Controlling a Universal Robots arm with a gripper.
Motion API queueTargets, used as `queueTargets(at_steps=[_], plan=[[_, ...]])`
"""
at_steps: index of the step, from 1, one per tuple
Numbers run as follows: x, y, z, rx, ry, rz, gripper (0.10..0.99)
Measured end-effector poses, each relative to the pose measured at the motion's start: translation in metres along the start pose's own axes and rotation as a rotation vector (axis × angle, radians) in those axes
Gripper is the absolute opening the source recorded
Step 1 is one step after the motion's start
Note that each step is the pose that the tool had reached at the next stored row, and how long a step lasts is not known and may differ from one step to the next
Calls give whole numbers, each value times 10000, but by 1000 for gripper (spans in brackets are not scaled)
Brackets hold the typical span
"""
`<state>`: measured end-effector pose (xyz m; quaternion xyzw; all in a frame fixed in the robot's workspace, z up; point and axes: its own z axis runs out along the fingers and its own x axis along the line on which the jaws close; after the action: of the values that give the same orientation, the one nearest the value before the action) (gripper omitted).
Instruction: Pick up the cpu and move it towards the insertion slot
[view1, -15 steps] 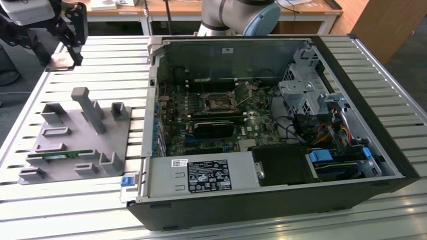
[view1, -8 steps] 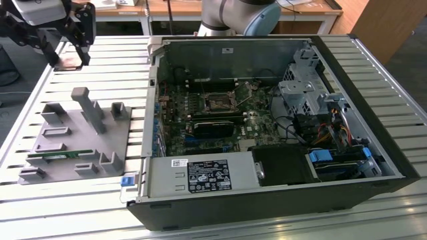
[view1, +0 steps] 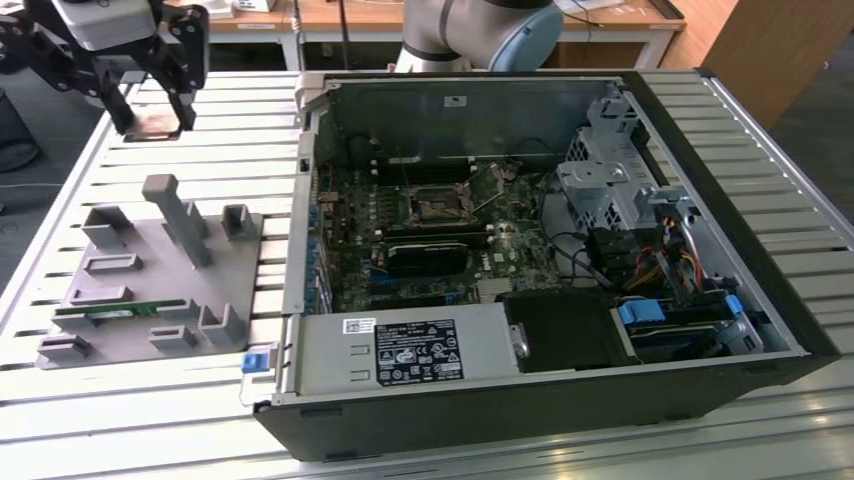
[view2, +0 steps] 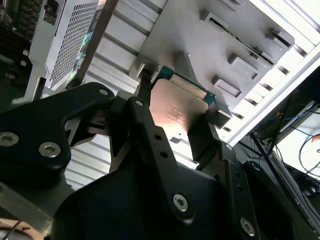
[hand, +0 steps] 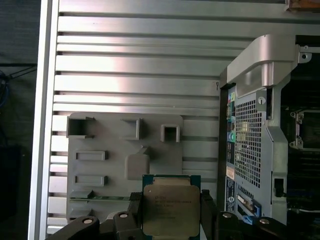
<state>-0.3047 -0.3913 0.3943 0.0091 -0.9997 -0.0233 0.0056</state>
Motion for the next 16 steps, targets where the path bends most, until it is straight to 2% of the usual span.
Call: queueTargets(at_steps=[16], plan=[[-213, 0, -2, -1, 0, 0, 545]])
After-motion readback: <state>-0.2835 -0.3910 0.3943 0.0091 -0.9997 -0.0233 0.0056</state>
